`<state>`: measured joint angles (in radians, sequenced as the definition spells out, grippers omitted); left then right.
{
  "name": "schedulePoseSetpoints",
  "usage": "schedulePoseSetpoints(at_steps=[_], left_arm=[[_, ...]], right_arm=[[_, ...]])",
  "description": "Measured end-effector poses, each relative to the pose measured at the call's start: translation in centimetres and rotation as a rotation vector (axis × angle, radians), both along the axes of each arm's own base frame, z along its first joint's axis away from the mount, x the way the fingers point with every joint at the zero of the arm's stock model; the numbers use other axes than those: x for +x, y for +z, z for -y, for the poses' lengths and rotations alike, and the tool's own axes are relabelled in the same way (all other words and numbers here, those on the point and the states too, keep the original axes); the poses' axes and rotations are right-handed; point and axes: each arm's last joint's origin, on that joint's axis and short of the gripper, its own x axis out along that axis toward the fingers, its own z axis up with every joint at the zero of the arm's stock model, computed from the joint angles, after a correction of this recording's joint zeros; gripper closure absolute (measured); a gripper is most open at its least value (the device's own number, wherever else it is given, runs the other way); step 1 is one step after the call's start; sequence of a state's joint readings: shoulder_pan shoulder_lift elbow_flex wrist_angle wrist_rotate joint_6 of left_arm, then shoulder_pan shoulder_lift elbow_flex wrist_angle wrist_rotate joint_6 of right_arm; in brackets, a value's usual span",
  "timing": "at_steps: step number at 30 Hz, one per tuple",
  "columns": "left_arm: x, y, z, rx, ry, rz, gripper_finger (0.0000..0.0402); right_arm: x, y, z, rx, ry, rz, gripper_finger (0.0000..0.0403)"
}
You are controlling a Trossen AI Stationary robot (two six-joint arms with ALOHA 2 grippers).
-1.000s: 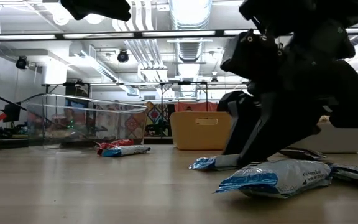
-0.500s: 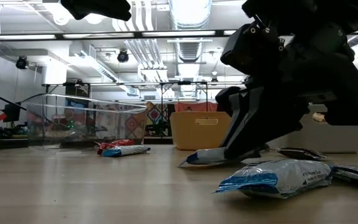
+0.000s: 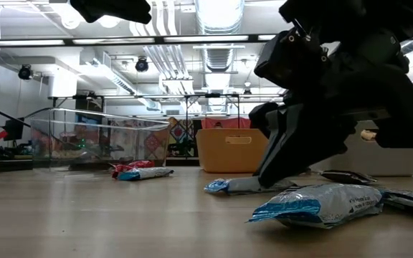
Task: Organize candy in baskets
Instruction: Put the white chocolate into the yellow bin
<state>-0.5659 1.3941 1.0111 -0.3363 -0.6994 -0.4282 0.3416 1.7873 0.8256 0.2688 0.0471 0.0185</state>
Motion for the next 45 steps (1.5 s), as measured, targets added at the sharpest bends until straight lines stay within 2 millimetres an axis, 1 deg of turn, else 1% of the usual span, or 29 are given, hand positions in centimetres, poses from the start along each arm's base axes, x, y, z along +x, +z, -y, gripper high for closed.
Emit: schedulePoseSetpoints(at_steps=[4, 10, 16, 20, 24, 27, 30, 32, 37, 41, 45], left_arm=[[0.0, 0.0, 0.0, 0.0, 0.0, 0.0, 0.0318], [0.0, 0.0, 0.0, 0.0, 0.0, 0.0, 0.0318], [-0.1, -0.3, 0.0, -0.004, 0.003, -0.003, 0.0318], [-0.1, -0.6, 0.0, -0.004, 0.006, -0.008, 0.0318], [0.4, -1.2, 0.3, -0.011, -0.001, -0.018, 0.0318], [1.1, -2.5, 0.9, 0.003, -0.034, -0.052, 0.0318], [2.0, -4.0, 1.5, 0.044, -0.059, -0.081, 0.0328], [2.6, -5.0, 1.9, 0.072, -0.077, -0.094, 0.0342], [4.4, -7.7, 2.9, 0.126, -0.118, -0.089, 0.0394], [5.7, -9.6, 3.2, 0.161, -0.135, -0.079, 0.0396], [6.8, -10.9, 3.2, 0.174, -0.146, -0.056, 0.04]], right_arm=[[0.1, 0.5, 0.0, 0.002, -0.002, 0.023, 0.0396], [0.2, 2.3, 0.1, -0.012, -0.019, 0.102, 0.0396], [0.1, 3.5, 0.2, 0.003, -0.043, 0.142, 0.0396], [0.2, 3.9, 0.4, -0.002, -0.081, 0.159, 0.0395], [0.3, 4.0, 0.4, -0.013, -0.093, 0.179, 0.0395], [0.3, 4.0, 0.4, -0.01, -0.093, 0.177, 0.0395], [0.2, 4.0, 0.4, -0.007, -0.094, 0.175, 0.0395], [-0.1, 3.8, 0.4, -0.003, -0.095, 0.166, 0.0395], [-1.1, 2.8, 0.3, 0.025, -0.118, 0.121, 0.0395], [-1.6, 2.5, -0.2, 0.056, -0.132, 0.101, 0.0395], [-1.9, 2.4, -0.9, 0.083, -0.134, 0.086, 0.0394]])
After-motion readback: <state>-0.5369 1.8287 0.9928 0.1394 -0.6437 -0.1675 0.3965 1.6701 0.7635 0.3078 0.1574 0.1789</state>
